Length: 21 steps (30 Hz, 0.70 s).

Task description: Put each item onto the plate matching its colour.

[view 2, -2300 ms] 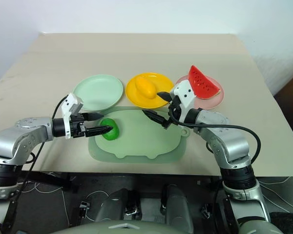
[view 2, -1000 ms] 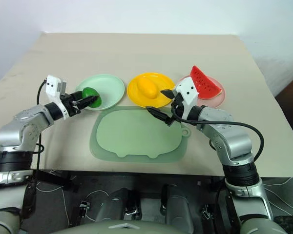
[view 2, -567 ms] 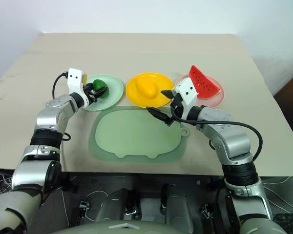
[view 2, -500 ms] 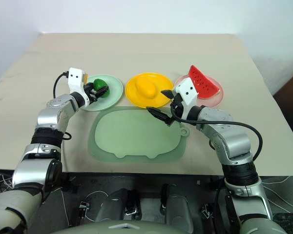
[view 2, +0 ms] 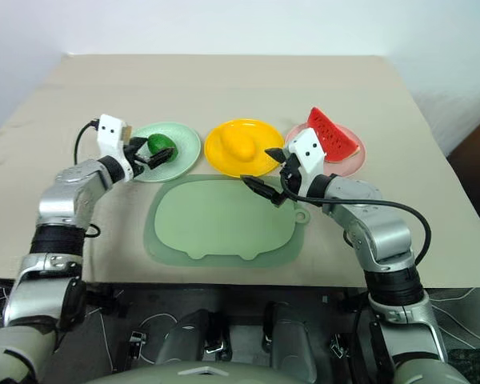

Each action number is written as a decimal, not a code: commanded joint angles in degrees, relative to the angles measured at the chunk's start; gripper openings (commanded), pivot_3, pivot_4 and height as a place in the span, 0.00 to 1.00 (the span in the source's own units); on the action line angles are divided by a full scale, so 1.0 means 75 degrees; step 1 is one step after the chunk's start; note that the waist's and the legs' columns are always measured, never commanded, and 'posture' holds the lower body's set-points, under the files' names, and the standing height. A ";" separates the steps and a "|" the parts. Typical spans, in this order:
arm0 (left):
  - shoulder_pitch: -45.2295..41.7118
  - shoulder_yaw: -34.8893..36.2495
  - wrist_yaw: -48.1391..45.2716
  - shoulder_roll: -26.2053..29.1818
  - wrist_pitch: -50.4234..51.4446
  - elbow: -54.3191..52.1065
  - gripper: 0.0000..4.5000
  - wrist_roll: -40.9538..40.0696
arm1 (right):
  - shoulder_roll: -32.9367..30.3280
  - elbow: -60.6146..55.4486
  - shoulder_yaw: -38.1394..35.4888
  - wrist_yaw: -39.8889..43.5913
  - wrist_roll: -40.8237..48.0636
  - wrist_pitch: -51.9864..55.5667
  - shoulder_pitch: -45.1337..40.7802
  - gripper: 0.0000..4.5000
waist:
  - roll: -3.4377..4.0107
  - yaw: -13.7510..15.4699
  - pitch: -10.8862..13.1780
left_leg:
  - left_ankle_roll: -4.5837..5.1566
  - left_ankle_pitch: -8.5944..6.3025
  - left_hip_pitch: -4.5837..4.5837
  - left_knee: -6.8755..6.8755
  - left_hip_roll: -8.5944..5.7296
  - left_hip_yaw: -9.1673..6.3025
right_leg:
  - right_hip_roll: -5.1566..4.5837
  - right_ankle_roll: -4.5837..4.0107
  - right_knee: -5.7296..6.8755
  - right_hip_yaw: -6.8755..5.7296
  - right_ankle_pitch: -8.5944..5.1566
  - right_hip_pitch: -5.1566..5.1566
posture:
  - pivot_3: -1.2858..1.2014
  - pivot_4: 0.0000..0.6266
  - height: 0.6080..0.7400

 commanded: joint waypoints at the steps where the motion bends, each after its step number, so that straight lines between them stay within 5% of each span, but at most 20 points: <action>1: 0.0407 0.0583 -0.0190 0.0473 0.0396 -0.1262 0.99 -0.0437 | -0.0006 -0.0387 -0.0204 -0.0017 0.0104 -0.0191 0.0093 1.00 | 0.0000 0.0015 0.0000 | 0.0000 0.0000 -0.0001 0.0000 0.0000 0.0000 | -0.0001 0.0000 0.0000 0.0000 0.0000 0.0000 | 0.52 0.24 0.67; 6: 0.1321 0.0973 -0.0982 0.0831 0.0333 -0.2523 0.99 -0.1101 | -0.0029 -0.0517 -0.0314 -0.0028 0.0194 -0.0129 0.0276 1.00 | 0.0000 0.0083 0.0000 | -0.0001 -0.0002 -0.0001 0.0002 -0.0005 -0.0003 | -0.0010 -0.0018 -0.0013 0.0001 -0.0012 0.0009 | 0.52 0.24 0.67; 21: 0.3454 0.1932 -0.2317 0.0997 -0.0800 -0.3293 0.99 -0.1896 | -0.0128 -0.1062 -0.0833 0.0352 0.1083 -0.0068 0.0943 1.00 | 0.0000 0.0060 0.0000 | 0.0001 -0.0004 -0.0001 -0.0007 -0.0002 -0.0003 | -0.0006 -0.0021 -0.0017 0.0001 -0.0016 -0.0001 | 0.52 0.24 0.67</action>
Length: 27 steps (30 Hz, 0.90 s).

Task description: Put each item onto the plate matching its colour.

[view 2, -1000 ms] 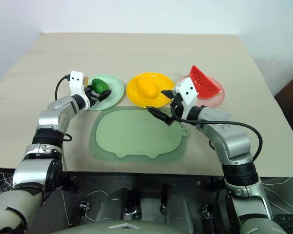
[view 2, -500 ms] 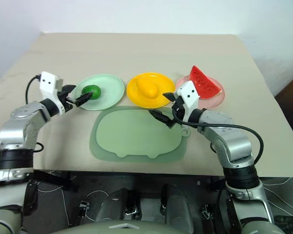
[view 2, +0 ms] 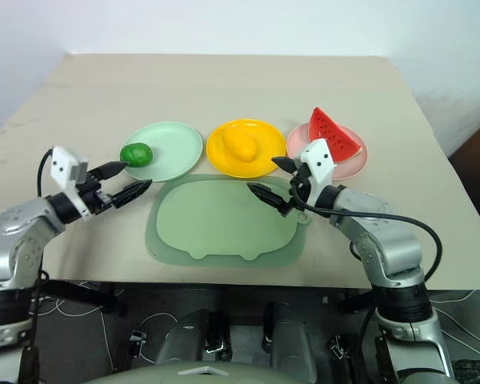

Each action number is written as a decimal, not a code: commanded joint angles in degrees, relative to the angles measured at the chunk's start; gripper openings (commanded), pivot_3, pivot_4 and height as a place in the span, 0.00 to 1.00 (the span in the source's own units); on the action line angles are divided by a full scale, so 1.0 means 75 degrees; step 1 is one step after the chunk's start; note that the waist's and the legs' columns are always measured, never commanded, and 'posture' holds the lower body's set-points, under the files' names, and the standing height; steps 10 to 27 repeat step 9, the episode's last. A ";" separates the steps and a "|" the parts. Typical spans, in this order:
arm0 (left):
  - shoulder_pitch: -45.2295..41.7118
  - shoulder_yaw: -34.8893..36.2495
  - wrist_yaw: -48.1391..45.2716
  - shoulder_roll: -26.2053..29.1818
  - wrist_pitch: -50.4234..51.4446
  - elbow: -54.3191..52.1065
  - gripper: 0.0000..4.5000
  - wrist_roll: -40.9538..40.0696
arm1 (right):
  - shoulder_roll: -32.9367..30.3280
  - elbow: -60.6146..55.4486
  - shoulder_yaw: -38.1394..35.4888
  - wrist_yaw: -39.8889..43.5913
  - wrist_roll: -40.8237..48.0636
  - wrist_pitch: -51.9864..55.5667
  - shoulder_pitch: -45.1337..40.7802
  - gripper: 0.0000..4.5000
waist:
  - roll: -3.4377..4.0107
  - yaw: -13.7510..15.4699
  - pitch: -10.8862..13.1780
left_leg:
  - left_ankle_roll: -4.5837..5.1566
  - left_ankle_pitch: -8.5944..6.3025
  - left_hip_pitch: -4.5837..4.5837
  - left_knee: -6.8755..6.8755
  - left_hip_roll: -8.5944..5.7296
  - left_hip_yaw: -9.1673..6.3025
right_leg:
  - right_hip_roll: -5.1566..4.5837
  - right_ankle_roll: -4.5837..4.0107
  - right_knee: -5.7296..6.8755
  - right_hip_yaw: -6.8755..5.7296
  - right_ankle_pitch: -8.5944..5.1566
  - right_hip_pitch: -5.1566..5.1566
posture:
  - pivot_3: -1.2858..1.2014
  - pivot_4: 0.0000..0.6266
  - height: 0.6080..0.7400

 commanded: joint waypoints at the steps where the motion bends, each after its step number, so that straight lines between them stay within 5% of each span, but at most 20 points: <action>1: 0.0223 0.0462 -0.0393 0.0161 -0.0508 -0.0209 0.99 -0.0305 | -0.0094 -0.0526 -0.0193 0.0271 0.0405 -0.0129 0.0150 1.00 | 0.0000 0.0019 0.0000 | 0.0000 0.0000 0.0001 0.0000 0.0001 -0.0001 | 0.0000 0.0011 -0.0001 -0.0001 -0.0008 0.0001 | 0.52 0.24 0.67; 6: 0.0759 0.0438 -0.0596 -0.0176 -0.1552 0.0013 0.99 -0.0091 | -0.0328 -0.0493 -0.0224 0.0524 0.0563 -0.0097 0.0470 1.00 | 0.0001 0.0028 0.0000 | 0.0015 -0.0010 0.0000 -0.0002 -0.0001 -0.0003 | -0.0001 0.0017 -0.0032 -0.0001 -0.0017 0.0013 | 0.52 0.24 0.67; 27: 0.0816 0.0399 -0.0495 -0.0338 -0.1464 -0.0085 0.99 -0.0282 | -0.0420 -0.0426 -0.0081 0.0491 0.0355 -0.0275 0.0554 1.00 | 0.0001 0.0028 0.0000 | 0.0016 -0.0011 -0.0001 -0.0003 -0.0001 -0.0003 | 0.0000 0.0013 -0.0046 -0.0001 -0.0014 0.0018 | 0.52 0.24 0.67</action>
